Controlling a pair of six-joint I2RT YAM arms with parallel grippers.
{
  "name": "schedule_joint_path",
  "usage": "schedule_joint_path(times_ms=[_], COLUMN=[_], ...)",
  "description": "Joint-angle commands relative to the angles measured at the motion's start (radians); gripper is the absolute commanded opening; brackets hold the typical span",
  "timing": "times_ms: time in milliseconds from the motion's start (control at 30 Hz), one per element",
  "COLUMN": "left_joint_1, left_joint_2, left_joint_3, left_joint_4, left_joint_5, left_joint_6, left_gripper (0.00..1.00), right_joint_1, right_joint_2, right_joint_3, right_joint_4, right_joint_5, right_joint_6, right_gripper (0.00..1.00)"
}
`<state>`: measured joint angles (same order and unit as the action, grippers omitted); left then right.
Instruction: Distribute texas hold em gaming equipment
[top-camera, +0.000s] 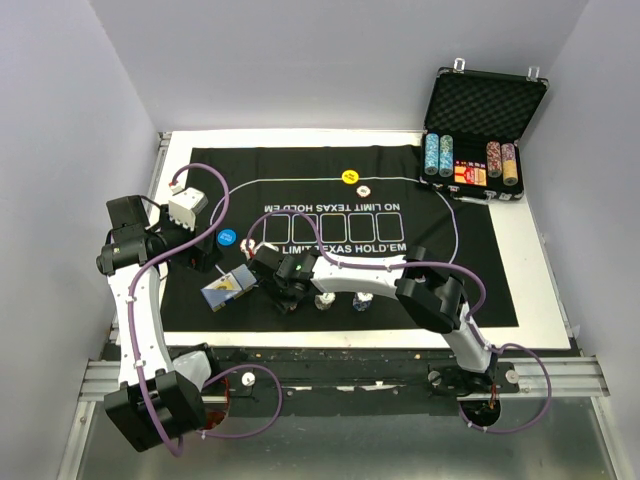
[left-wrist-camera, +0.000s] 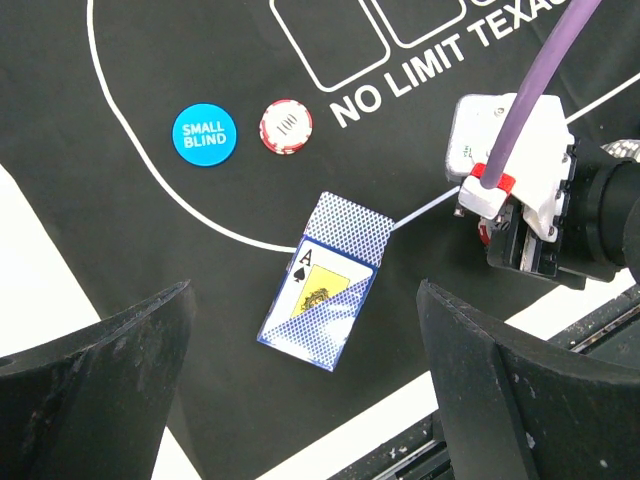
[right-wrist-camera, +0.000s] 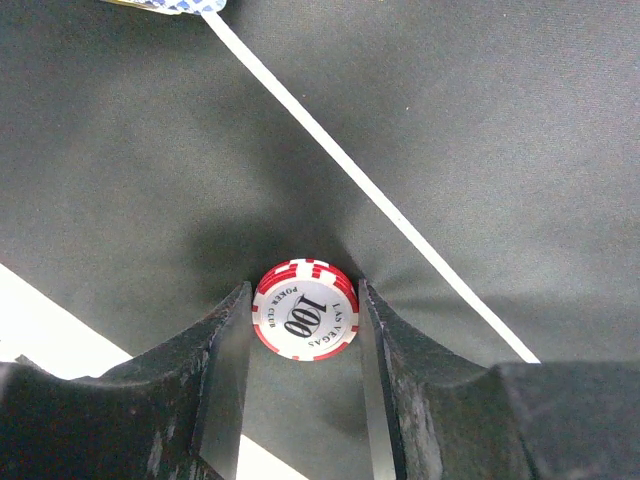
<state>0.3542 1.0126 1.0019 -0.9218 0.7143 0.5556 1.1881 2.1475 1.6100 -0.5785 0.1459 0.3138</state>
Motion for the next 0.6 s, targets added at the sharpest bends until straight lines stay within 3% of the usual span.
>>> schedule_joint_path(times_ms=[0, 567], left_joint_1=[0.011, 0.016], left_joint_2=[-0.026, -0.028], left_joint_3=[-0.009, -0.008], left_joint_4=[0.004, 0.001], left_joint_5=[-0.003, 0.002], left_joint_6=[0.003, 0.007], left_gripper=[0.99, 0.99], right_joint_1=[0.027, 0.008], right_joint_2=[0.011, -0.035], right_joint_3=[-0.021, 0.070], right_joint_4=[-0.027, -0.058], right_joint_5=[0.000, 0.063], right_joint_6=[0.036, 0.011], right_gripper=[0.31, 0.26])
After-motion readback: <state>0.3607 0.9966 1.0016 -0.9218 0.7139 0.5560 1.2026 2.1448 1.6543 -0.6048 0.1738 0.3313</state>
